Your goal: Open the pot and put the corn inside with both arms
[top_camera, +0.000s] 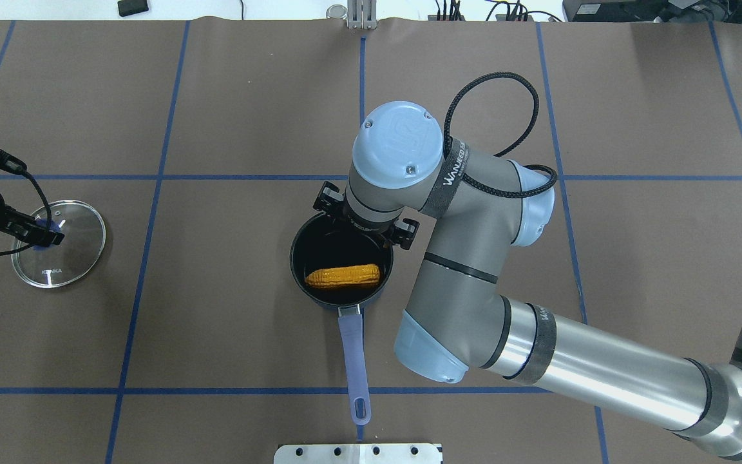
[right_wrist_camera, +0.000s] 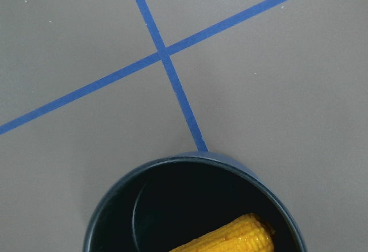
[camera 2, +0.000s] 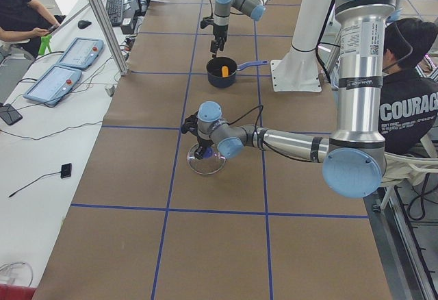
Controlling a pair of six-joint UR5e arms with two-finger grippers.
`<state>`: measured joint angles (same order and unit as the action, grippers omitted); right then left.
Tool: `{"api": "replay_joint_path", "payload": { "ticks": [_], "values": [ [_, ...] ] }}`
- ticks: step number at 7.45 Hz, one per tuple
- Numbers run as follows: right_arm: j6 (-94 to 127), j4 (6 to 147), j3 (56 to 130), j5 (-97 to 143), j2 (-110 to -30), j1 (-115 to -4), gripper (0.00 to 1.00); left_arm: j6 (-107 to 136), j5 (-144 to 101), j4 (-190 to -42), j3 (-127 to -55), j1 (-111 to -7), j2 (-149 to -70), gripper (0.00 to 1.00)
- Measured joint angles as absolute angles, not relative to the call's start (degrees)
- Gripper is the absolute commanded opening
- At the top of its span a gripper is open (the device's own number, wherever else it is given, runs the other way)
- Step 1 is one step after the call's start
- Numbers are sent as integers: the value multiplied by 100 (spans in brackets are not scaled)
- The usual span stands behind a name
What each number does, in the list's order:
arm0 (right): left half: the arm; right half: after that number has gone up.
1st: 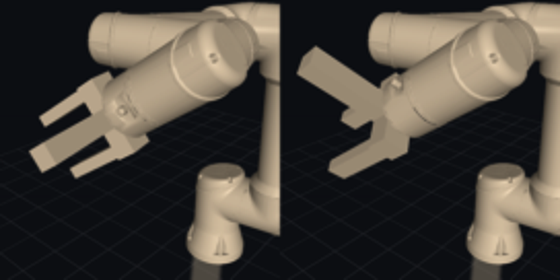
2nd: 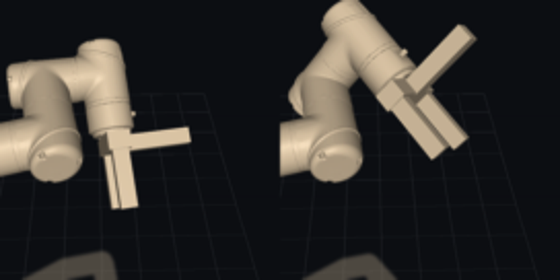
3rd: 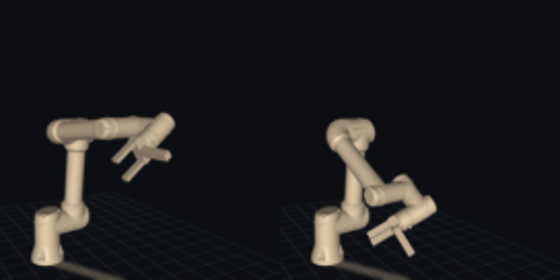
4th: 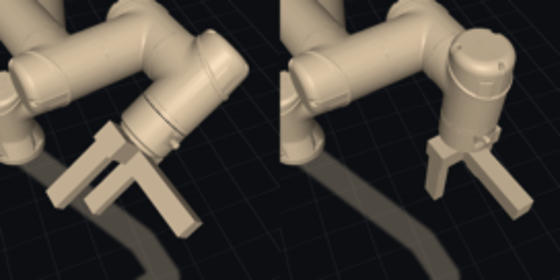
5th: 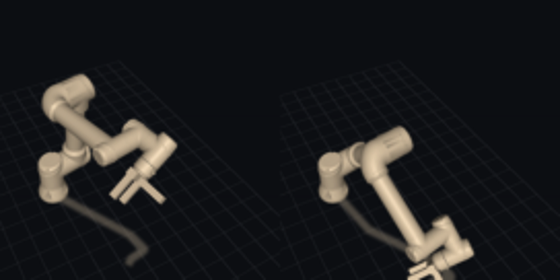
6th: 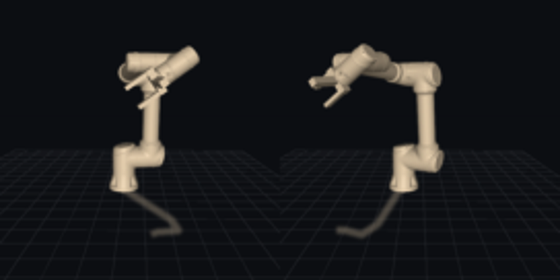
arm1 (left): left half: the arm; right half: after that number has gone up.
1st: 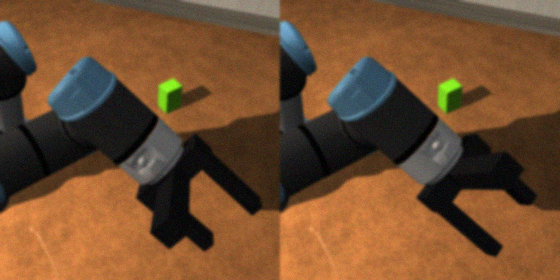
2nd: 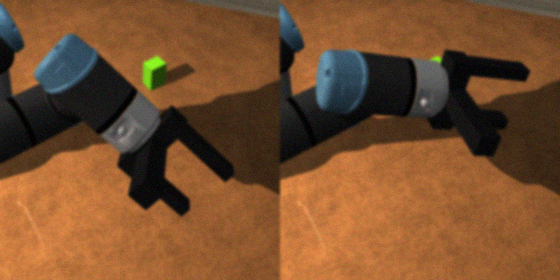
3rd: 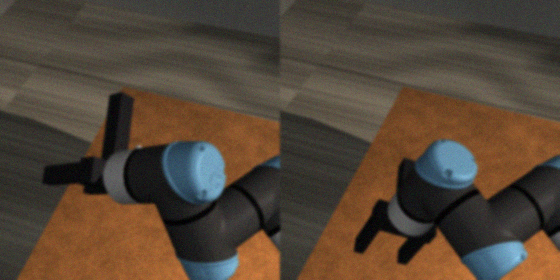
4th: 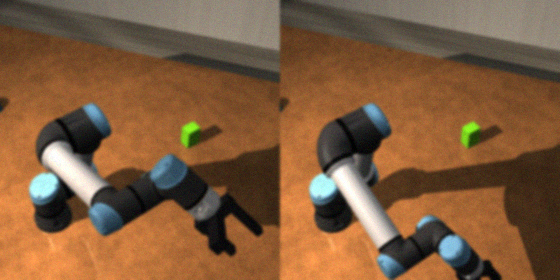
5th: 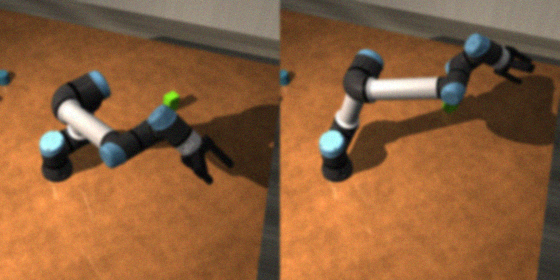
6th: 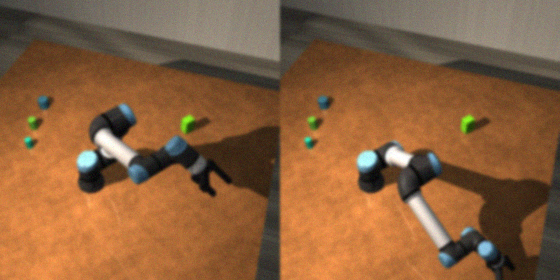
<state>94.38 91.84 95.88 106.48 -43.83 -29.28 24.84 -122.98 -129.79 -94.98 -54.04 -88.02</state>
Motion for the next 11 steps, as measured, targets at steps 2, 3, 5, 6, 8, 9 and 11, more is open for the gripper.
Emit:
{"api": "replay_joint_path", "payload": {
  "ticks": [2,3,5,6,8,9,11],
  "values": [
    [9269,9190,9598,10893,-4391,-3165,100,2487,-12524,-12895,-9549,-5623,-8860,97],
    [9043,9192,9616,11186,-4430,-3468,100,2486,-12864,-12756,-9571,-5924,-8950,97],
    [8160,9182,9680,11904,-4683,-4338,100,2250,-13656,-12298,-9591,-6595,-9178,97],
    [7469,9176,9692,12272,-4952,-4865,100,1824,-13892,-11868,-9595,-6930,-9309,97],
    [5828,9148,9746,12763,-5696,-5785,100,480,-14048,-10793,-9587,-7594,-9496,97],
    [4981,9129,9825,12915,-6095,-6136,100,-209,-14066,-10204,-9572,-7909,-9614,97],
    [3621,9114,9902,13177,-6745,-6837,100,-1170,-14079,-9403,-9458,-8418,-9800,97]
  ]
}}
